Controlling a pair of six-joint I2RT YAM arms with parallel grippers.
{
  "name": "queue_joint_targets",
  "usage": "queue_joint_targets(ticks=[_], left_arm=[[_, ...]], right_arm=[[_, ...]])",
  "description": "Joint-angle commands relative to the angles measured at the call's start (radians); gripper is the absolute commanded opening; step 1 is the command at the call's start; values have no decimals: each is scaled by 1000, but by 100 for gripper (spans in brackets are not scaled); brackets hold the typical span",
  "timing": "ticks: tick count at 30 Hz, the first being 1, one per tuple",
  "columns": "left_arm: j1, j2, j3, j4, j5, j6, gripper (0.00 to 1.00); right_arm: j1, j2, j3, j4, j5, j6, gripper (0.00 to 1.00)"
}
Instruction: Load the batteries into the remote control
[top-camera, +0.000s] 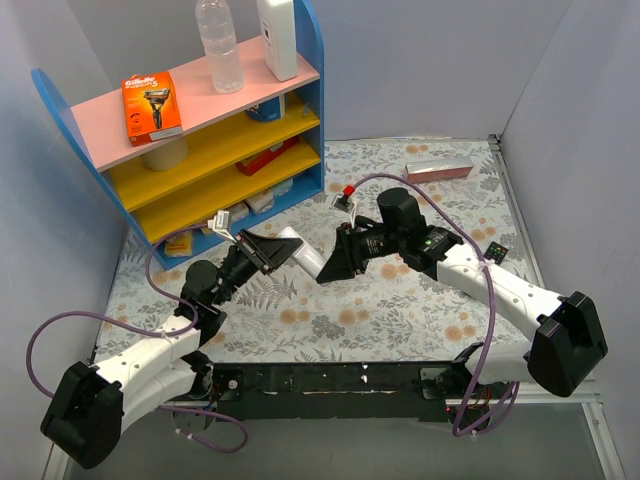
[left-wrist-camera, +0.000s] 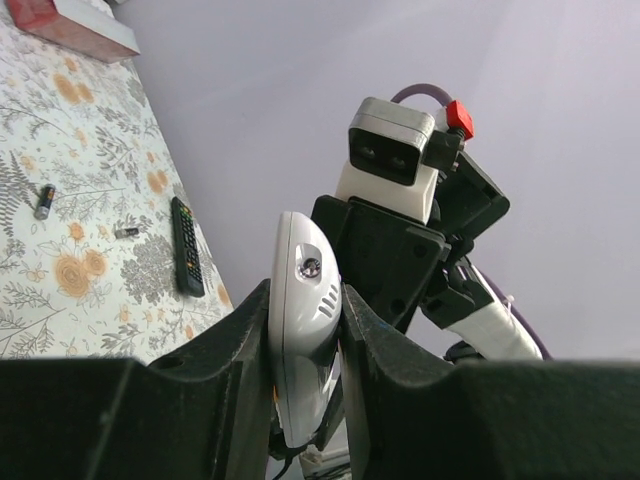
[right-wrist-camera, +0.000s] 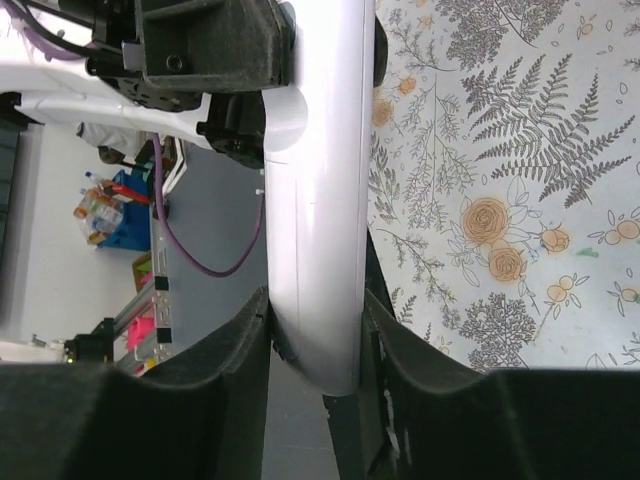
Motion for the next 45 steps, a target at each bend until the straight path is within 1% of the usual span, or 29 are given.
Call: queue_joint_targets(ticks=[1,3,4,5,12,15,18,21,22,24,26,27,28,29,30,31,32,33,35,36,37,38,39,40,41,42,43,45], left_arm=[[4,-7,45,97,59,-19,0],[4,0,42,131,77,-22,0],[4,11,42,143,101,-27,0],[4,19,42,172,114,-32,0],[2,97,52,297,212,-70,0],[-8,111,68,306,232,-59,0],[-13,105,75,288,235,-44,0],[-15,68,65,228,203,-7,0],[-13,54,62,181,188,7,0],[-15,34,58,133,169,37,0],[-15,25,62,98,171,63,0],[-15,26,68,88,174,71,0],[-13,25,69,62,172,86,2],[-13,22,69,49,165,97,9],[-15,17,71,33,155,108,22],[-15,11,75,-6,134,125,30],[-13,-3,80,-34,122,155,38],[-13,-10,88,-68,109,180,52],[-13,-35,111,-168,68,240,63],[-12,-46,115,-204,48,258,71],[-13,-55,120,-279,24,277,85],[-12,-66,134,-322,-36,295,94],[-12,-91,140,-365,-71,321,98],[-10,-105,146,-455,-107,333,98],[-12,-121,161,-505,-187,343,98],[-12,-148,173,-551,-222,364,98],[-10,-167,181,-630,-249,375,98],[-10,-202,201,-686,-335,407,98]], right_arm=[[-12,-36,-23,93,-48,33,31],[-12,-39,-29,111,-63,49,27],[-12,-40,-31,115,-68,59,19],[-12,-42,-39,148,-73,67,17],[-11,-47,-20,205,-64,115,18],[-12,-36,-11,228,-51,138,18],[-12,-21,1,257,-48,165,16],[-11,-22,15,253,-56,161,20],[-11,-24,24,239,-53,158,29],[-11,-33,33,225,-44,145,35],[-12,-37,41,222,-42,141,35],[-11,-37,41,222,-42,139,32],[-11,-37,41,225,-40,138,23],[-11,-36,40,224,-40,135,17],[-11,-36,40,217,-36,121,14],[-11,-34,41,211,-33,115,7],[-11,-33,43,207,-33,107,4],[-11,-33,43,196,-30,102,1],[-12,-36,40,193,-28,90,1],[-11,-37,34,188,-22,86,1],[-11,-37,33,179,-16,73,1],[-12,-37,33,170,-7,64,1],[-12,-37,33,161,21,56,1],[-12,-37,30,141,38,52,1],[-14,-36,24,133,57,52,1],[-16,-28,20,125,103,55,1],[-16,-21,11,93,126,58,1],[-17,4,-2,69,220,78,1]])
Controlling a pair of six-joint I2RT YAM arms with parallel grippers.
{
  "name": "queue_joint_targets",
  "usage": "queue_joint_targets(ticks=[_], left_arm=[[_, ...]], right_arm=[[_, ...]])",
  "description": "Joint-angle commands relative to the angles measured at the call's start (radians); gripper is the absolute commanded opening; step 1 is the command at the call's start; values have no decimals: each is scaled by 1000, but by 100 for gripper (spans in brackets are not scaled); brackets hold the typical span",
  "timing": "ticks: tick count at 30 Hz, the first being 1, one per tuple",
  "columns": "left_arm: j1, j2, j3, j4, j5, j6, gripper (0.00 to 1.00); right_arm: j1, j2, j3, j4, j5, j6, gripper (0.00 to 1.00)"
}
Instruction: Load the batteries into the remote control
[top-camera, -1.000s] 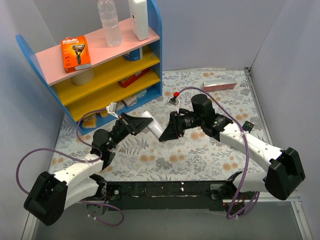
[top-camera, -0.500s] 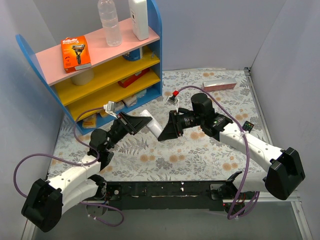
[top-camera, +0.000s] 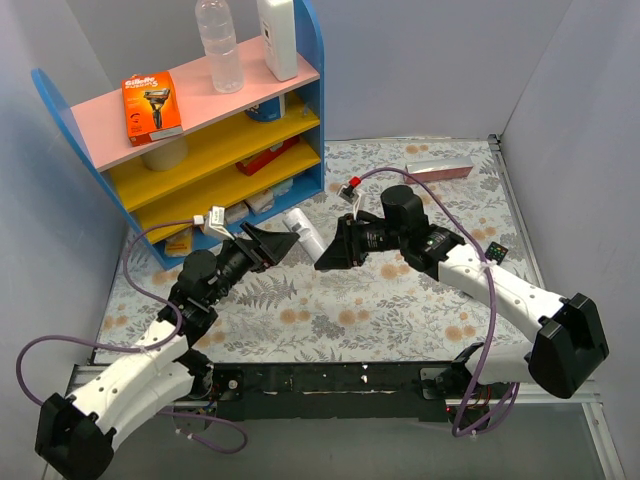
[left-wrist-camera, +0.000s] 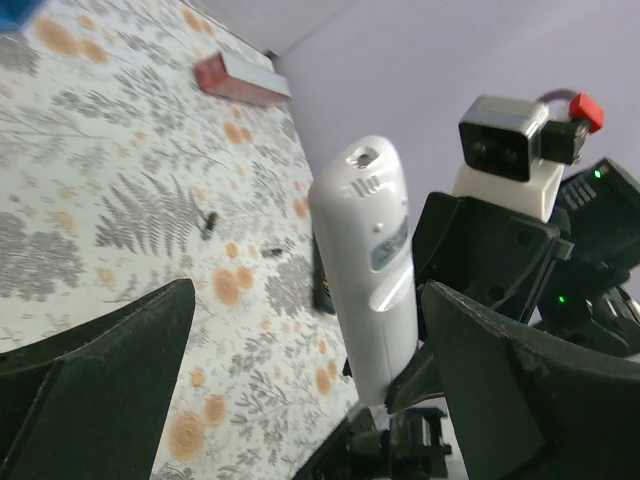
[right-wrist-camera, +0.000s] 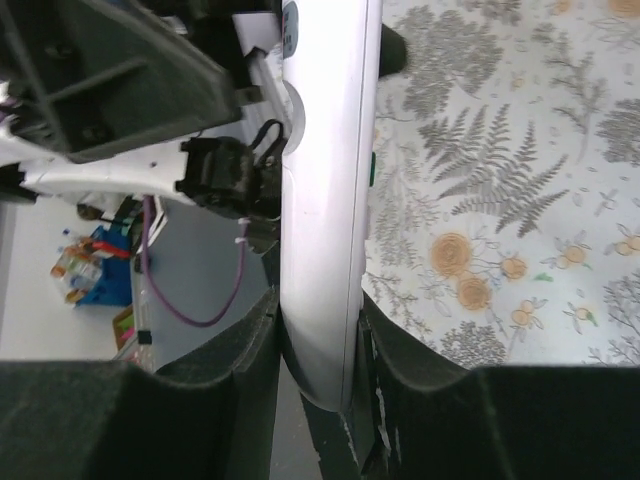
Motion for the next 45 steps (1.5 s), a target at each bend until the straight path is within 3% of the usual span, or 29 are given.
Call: queue_joint_targets(ticks=[1,4,8,14,26,29,36,45], left_arm=[[2,-118,70,-288,-230,130,98],[3,-194,84,-368,-292,196,98],[2,-268,106,-488,-373,251,98],[3,-391,116,-629,-489,314,98],[3,-488,73,-692,-502,426,98],[2,-489,57,-684,-485,440,98],[3,-497,40,-660,-465,442,98],[2,-523,37,-650,-444,454,98]], right_arm=[[-7,38,-14,-31,185,7,1],[-7,96,-47,5,278,100,1],[-1,224,-87,175,343,260,1],[35,468,67,226,358,340,1],[71,798,326,204,395,478,4],[70,821,317,174,404,479,10],[71,809,266,67,435,432,49],[73,745,197,-45,460,386,73]])
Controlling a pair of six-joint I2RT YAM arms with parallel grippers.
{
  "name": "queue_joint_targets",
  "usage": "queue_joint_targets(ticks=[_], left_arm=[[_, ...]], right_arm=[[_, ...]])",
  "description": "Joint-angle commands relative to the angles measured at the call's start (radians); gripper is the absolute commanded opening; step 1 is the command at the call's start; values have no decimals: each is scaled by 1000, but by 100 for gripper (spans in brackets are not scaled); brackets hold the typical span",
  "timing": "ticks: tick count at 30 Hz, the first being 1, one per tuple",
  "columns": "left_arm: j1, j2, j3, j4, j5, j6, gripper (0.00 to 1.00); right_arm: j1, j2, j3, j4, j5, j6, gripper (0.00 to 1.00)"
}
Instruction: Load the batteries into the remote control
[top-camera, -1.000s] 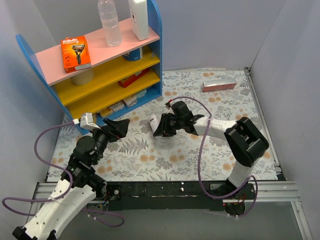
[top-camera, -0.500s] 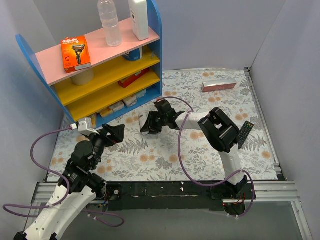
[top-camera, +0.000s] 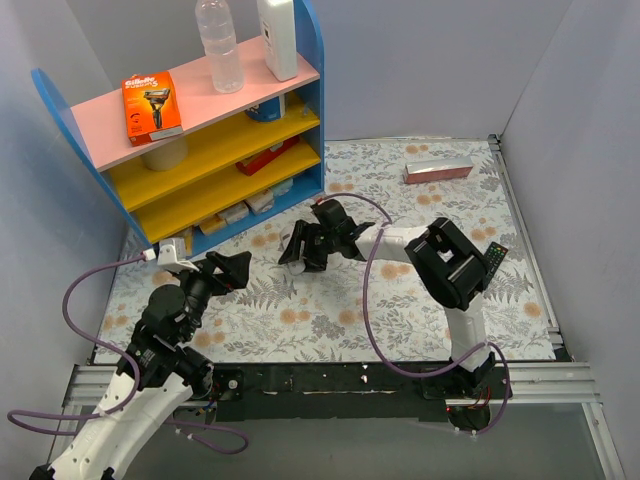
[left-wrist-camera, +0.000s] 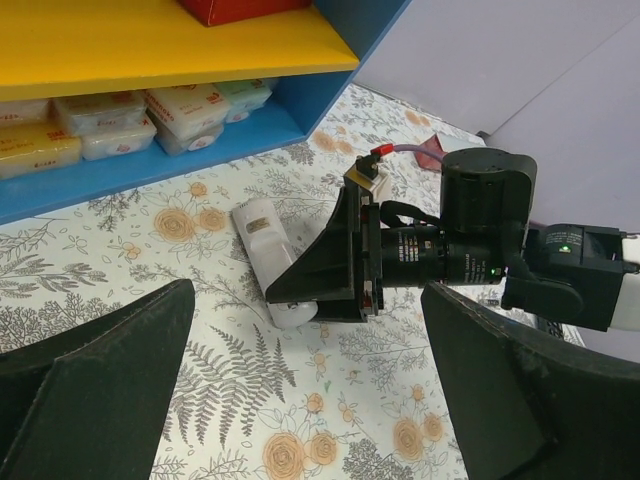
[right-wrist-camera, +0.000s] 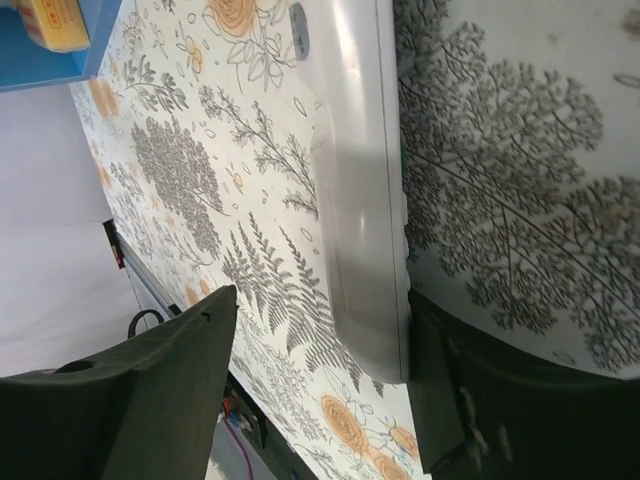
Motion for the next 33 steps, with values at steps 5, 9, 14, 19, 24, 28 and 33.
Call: queue_joint_targets(ticks=[5,9,14,19,24,28,33], left_arm=[[2,-22,-7,14,26,29,98],[2,-27,-7,26,43,42,98],[3,-45,-9,28,35,45,98],[3,-48,-9,31,30,42,98],[3,-47,-9,31,33,45,98],[2,-47,-10,31,33,42,98],[2,-42,-6,35,53,40,98]], right_arm=[[2,-121,-160,-265,133,-73,88],[2,-189,-210,-376,196,-102,93],[-2,-328,-259,-503,329,-171,97],[-42,-508,-272,-636,469,-252,98],[-138,-643,-263,-731,556,-369,98],[-282,-723,-256,-882,678,-438,98],[-607,-798,-330,-891,724,-482,98]])
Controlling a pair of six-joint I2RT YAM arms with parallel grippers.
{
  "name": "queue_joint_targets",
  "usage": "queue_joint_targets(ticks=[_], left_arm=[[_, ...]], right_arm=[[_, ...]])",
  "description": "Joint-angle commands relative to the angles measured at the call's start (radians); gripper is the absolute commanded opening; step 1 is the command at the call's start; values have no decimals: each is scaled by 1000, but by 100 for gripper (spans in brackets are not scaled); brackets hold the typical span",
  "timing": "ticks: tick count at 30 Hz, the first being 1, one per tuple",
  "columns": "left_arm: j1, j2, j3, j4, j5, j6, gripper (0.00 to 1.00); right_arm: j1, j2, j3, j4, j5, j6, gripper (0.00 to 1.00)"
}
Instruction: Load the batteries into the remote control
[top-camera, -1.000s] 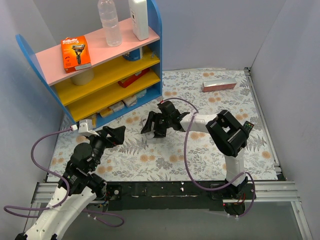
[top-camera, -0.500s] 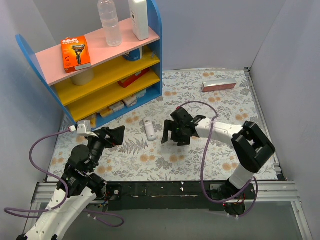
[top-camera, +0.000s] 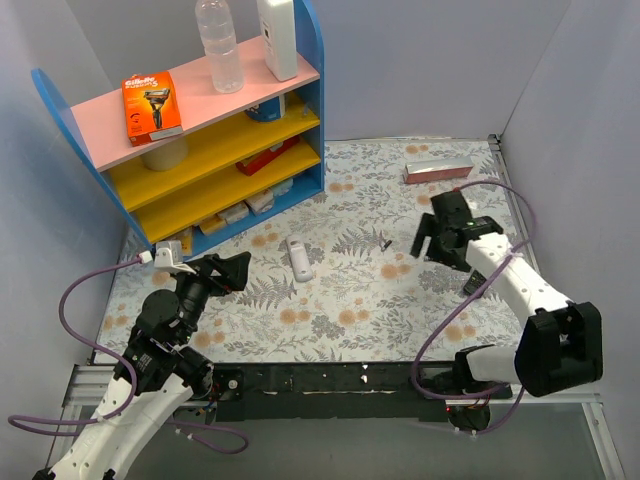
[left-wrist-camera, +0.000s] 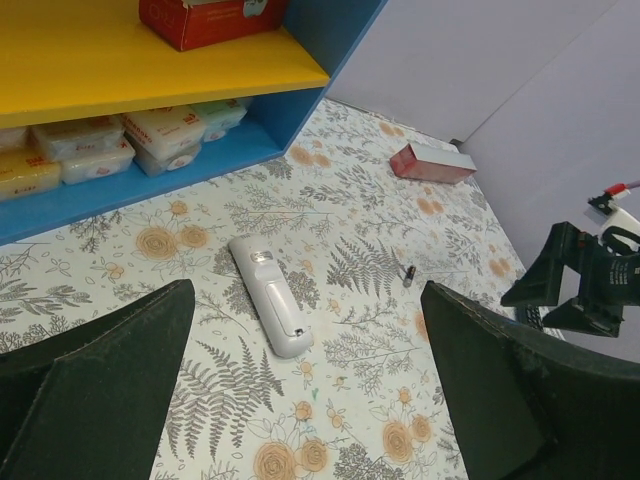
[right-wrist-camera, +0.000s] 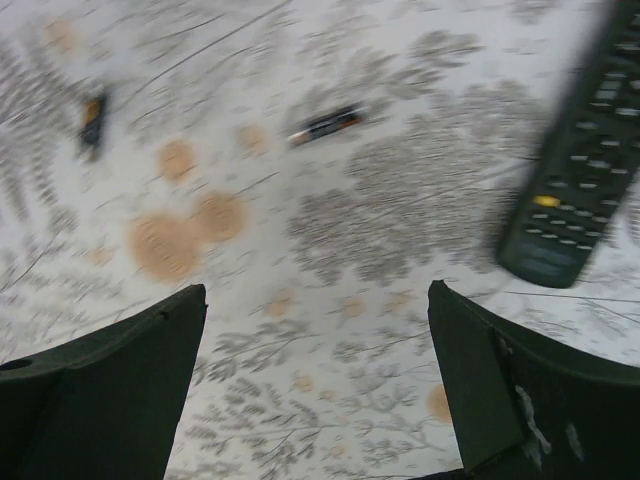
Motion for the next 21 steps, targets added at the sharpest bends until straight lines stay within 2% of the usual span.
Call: queue_joint_targets(ticks=[1,6,9,13,21], left_arm=[[3,3,-4,13,23,11,98],[2,-8,-10,22,35,11,98],[2,-4,-10,30,52,14,98],[2,5,-9,33,91,19,98],[2,-3,-29,68,144,8,98]], right_arm=[[-258,-63,-58,-71,84,-76,98],[-532,-54,-101,28,6,-98,98],[-614,-5,-91,95,-25,-115,97],[-657,87,-65,157,-88,-130,94],[-677,283,-19,232,-106,-190,88]])
